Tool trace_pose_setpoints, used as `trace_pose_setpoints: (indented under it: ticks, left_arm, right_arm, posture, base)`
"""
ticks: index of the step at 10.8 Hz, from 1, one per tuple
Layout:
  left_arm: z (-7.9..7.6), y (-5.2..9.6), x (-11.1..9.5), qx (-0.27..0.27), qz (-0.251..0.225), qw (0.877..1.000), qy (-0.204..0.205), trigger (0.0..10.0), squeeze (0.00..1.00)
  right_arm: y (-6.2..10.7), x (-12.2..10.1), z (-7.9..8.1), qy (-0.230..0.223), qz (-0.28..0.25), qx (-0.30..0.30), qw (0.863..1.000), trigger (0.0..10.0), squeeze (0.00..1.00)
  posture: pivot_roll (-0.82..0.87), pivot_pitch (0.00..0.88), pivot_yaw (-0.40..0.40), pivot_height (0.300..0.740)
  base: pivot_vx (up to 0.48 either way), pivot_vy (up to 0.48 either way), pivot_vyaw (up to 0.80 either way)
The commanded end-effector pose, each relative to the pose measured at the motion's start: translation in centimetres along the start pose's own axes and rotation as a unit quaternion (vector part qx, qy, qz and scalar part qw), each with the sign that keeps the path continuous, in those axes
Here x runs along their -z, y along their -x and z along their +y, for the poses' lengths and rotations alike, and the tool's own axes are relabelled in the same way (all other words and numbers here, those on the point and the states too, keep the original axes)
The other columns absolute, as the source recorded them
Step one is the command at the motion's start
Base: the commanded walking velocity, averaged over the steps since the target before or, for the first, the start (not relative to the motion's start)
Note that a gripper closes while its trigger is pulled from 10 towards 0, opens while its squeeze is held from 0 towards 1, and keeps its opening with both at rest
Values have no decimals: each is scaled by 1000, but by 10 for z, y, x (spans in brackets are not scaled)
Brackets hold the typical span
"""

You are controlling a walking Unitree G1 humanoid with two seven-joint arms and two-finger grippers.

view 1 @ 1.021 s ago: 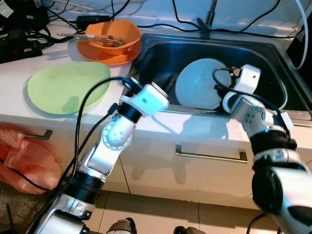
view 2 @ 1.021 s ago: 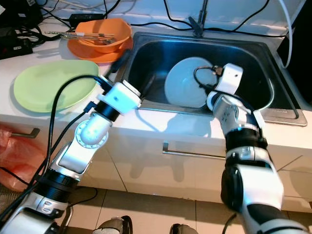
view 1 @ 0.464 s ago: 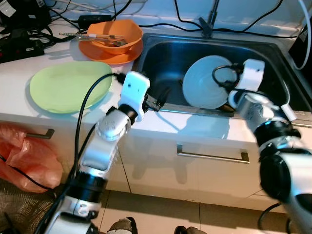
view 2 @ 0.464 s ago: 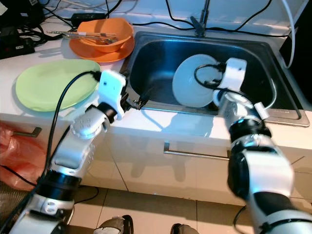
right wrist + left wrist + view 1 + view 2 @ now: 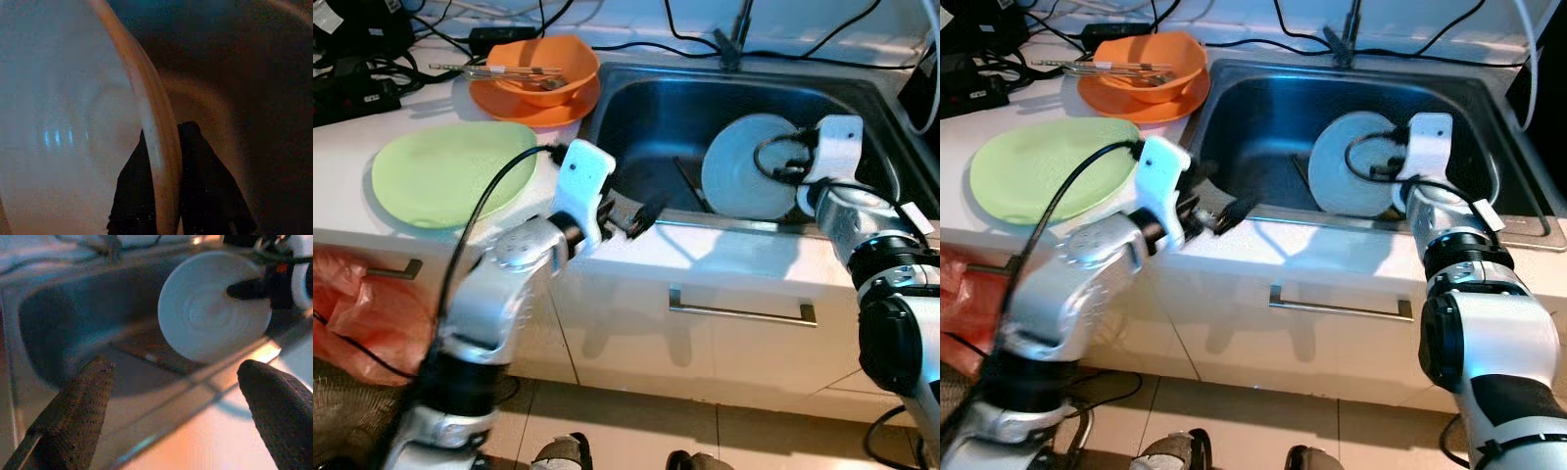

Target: Kitchen organization

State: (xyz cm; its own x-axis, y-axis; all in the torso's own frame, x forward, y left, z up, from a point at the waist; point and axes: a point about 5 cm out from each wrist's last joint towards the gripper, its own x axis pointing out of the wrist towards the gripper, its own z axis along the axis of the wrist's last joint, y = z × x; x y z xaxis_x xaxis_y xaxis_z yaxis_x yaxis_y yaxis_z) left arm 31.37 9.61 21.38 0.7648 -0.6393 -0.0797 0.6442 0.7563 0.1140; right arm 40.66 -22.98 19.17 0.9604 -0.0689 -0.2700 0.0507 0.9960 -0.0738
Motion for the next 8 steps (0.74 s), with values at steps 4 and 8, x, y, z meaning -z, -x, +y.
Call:
trace_pose_setpoints:
  ticks: [4,8]
  left_arm:
    - [1,6,2,-15,14,1000,-11,10000,0]
    - [-4,8,10,-18,23,999,-20,10000,0]
  right_arm:
    - [-2,10,19,26,7,-45,999,10000,129]
    - [-3,19,33,27,15,-63,998,10000,1000]
  posture:
    - [172,155,11,740]
    - [178,158,16,740]
  base:
    - [0,0,0]
    - [0,0,0]
